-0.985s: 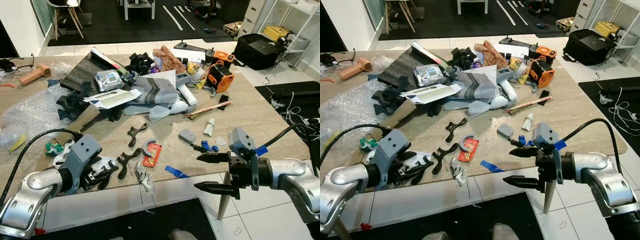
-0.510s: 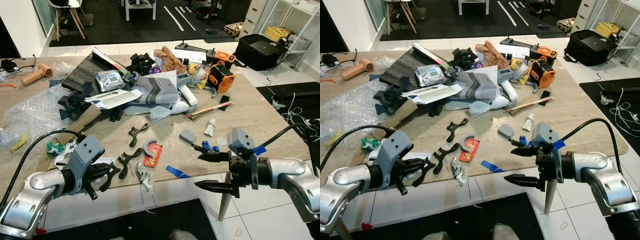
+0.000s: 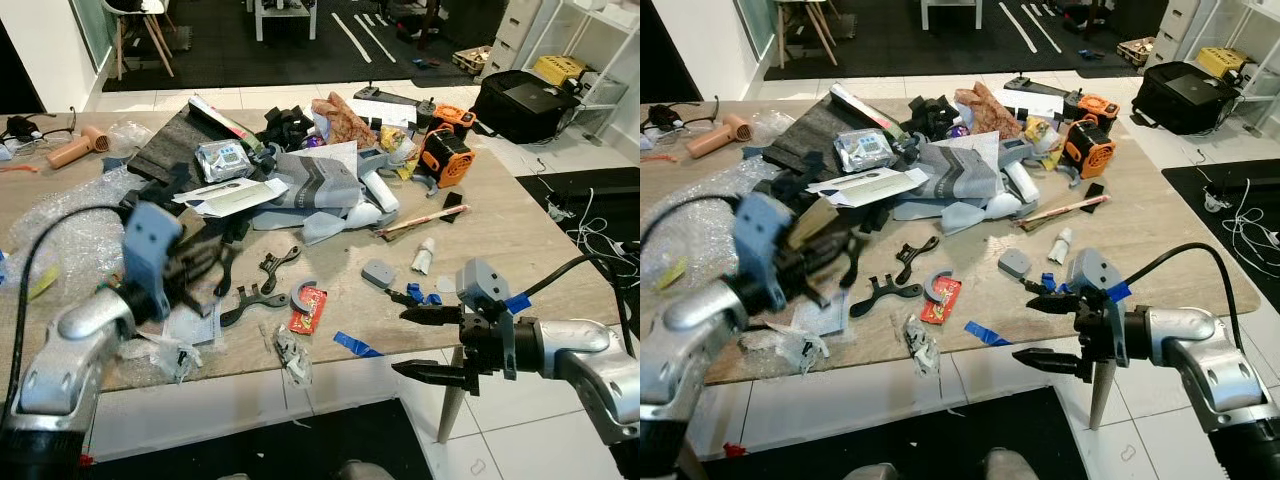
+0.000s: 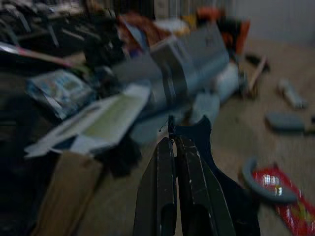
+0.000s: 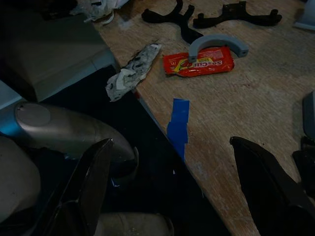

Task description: Picking trash to rubbish bin

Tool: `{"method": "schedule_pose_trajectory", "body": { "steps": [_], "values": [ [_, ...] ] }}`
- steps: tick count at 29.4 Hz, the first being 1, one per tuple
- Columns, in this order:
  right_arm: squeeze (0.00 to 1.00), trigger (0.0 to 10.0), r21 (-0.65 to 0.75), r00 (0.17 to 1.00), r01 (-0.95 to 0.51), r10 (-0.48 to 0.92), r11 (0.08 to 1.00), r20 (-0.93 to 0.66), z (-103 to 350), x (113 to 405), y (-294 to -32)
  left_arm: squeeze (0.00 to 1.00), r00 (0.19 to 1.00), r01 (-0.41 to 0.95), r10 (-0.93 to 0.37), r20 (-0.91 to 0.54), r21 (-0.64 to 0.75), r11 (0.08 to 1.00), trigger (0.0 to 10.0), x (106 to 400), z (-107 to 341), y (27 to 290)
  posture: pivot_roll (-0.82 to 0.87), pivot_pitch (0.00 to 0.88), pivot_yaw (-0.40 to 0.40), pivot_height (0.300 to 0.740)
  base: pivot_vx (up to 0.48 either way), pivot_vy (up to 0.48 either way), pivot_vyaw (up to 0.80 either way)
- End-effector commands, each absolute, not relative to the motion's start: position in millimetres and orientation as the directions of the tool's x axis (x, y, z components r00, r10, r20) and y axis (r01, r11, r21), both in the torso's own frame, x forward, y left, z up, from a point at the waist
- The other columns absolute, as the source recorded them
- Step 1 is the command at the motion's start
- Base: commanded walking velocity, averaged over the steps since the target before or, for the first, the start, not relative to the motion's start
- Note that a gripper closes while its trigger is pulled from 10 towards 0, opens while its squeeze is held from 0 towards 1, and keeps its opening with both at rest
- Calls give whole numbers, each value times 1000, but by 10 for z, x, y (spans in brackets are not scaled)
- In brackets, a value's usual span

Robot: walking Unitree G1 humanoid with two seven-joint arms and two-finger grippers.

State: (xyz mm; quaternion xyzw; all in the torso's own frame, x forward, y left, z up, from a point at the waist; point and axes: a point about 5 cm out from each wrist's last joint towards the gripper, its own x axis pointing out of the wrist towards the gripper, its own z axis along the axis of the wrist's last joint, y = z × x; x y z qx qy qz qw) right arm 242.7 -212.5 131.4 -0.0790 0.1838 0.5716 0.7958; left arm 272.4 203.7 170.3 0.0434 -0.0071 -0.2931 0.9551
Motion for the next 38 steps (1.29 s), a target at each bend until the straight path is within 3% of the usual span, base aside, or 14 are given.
{"method": "schedule_pose_trajectory", "body": {
  "steps": [1, 6, 9, 10, 11, 12, 14, 15, 26, 38],
  "values": [
    [0, 10000, 88, 275, -940, 881, 331, -384, 1277, 2420, -2120, 0, 831, 550, -552, 67, 47, 834, 0, 2725, 1772, 2022, -81, 0, -25, 740, 0, 0, 0],
    [0, 10000, 74, 292, -938, 887, 339, -358, 1288, 2438, -2112, 0, 801, 577, -546, 245, -73, 813, 0, 2719, 1965, 1941, -79, 0, -27, 740, 0, 0, 0],
    [0, 10000, 76, 297, -937, 893, 341, -338, 1296, 2444, -2102, 0, 787, 593, -549, 280, -102, 799, 0, 2712, 1998, 1908, -79, 0, -27, 740, 0, 0, 0],
    [0, 10000, 84, 290, -940, 903, 332, -317, 1311, 2446, -2077, 0, 781, 601, -549, 298, -117, 791, 1176, 2708, 2004, 1871, -79, 0, -27, 740, 0, 0, 0],
    [0, 10000, 84, 290, -940, 903, 332, -317, 1311, 2446, -2077, 0, 781, 601, -549, 298, -117, 791, 1176, 2708, 2004, 1871, -79, 0, -27, 740, 0, 0, 0],
    [0, 10000, 93, 280, -943, 913, 319, -295, 1330, 2442, -2048, 0, 778, 605, -545, 313, -138, 784, 2980, 2711, 1995, 1821, -79, 0, -27, 740, 0, 0, 0],
    [0, 10000, 98, 273, -946, 920, 310, -280, 1342, 2439, -2029, 0, 776, 608, -541, 324, -154, 779, 2980, 2713, 1990, 1787, -79, 0, -27, 740, 0, 0, 0],
    [0, 10000, 101, 266, -948, 927, 301, -266, 1353, 2433, -2009, 0, 777, 607, -537, 330, -167, 777, 10000, 2722, 1974, 1736, -79, 0, -27, 740, 0, 0, 0],
    [0, 10000, 86, 312, -946, 950, 314, -33, 1568, 2515, -1810, 0, 833, 541, -453, 317, -299, 786, 10000, 2864, 1797, 1435, -80, 0, -24, 740, 0, 0, 0],
    [0, 10000, 173, 376, -914, 926, 366, 32, 1428, 2566, -1712, 0, 849, 526, -447, 283, -373, 764, 10000, 2869, 1548, 1288, -81, 0, -20, 740, 0, 0, 0]
  ]
}}
